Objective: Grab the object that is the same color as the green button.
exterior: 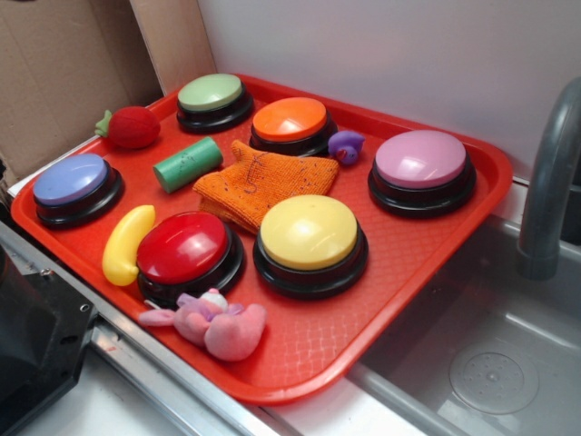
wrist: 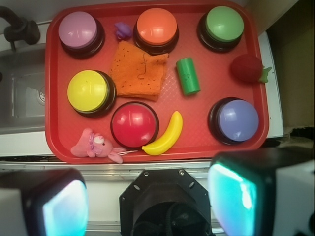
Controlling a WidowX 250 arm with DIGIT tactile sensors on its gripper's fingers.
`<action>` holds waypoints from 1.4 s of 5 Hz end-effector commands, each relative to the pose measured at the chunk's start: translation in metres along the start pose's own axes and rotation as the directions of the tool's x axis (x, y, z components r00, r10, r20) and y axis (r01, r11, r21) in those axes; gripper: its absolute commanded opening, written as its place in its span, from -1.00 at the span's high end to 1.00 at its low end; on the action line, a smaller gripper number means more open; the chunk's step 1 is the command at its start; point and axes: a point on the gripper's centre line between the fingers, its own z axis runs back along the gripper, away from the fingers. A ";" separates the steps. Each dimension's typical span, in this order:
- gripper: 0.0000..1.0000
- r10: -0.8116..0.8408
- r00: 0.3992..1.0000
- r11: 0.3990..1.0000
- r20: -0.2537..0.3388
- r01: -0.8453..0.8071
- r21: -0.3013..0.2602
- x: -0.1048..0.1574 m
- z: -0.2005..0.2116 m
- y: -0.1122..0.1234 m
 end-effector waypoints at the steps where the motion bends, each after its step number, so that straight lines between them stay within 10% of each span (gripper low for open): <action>1: -1.00 0.000 1.000 1.000 0.000 0.000 0.000 0.000 0.000 0.000; 4: -1.00 0.023 1.000 0.988 0.020 -0.025 0.151 0.049 -0.077 0.053; 7: -1.00 0.025 0.997 0.994 0.069 -0.032 0.106 0.103 -0.184 0.083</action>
